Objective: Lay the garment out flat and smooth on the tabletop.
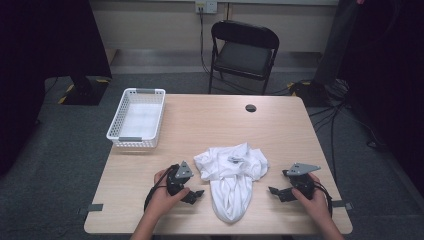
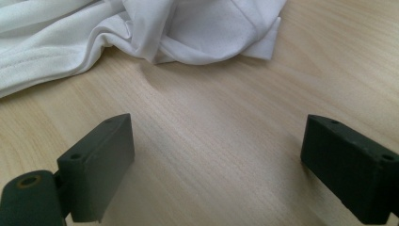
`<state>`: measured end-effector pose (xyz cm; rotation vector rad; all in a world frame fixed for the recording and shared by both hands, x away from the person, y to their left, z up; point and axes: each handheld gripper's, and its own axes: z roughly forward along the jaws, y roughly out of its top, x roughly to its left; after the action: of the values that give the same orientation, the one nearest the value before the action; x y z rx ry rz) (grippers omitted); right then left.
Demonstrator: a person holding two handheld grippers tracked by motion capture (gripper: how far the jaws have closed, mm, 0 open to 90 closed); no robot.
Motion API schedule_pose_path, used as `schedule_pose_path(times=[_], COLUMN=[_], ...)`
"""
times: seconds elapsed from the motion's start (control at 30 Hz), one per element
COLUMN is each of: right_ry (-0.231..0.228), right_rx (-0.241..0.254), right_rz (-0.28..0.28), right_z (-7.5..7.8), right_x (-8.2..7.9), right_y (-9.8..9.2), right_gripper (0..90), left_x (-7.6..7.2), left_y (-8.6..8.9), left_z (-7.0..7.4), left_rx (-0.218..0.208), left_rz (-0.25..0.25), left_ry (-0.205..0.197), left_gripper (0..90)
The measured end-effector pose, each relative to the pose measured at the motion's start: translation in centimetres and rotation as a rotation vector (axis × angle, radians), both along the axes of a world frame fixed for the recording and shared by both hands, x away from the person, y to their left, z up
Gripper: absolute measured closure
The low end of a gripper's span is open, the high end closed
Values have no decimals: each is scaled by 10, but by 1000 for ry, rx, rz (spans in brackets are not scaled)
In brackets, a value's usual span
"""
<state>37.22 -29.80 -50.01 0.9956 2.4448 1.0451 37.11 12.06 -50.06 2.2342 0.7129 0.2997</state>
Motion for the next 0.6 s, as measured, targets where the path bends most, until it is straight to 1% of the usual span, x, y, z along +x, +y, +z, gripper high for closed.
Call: schedule_pose_path(times=[0.37,0.53,0.6], right_ry=[0,1,1], right_rx=[0,2,3], right_rz=[-2,-8,-12], right_z=[0,0,0], right_x=[0,0,0], right_y=[0,1,1], right_gripper=[93,94,93], left_x=[0,1,1], left_y=[0,2,2], left_z=[0,1,1], left_rx=[0,-3,-11], left_rz=[-1,0,10], left_ry=[1,-2,5], left_gripper=[87,119,126])
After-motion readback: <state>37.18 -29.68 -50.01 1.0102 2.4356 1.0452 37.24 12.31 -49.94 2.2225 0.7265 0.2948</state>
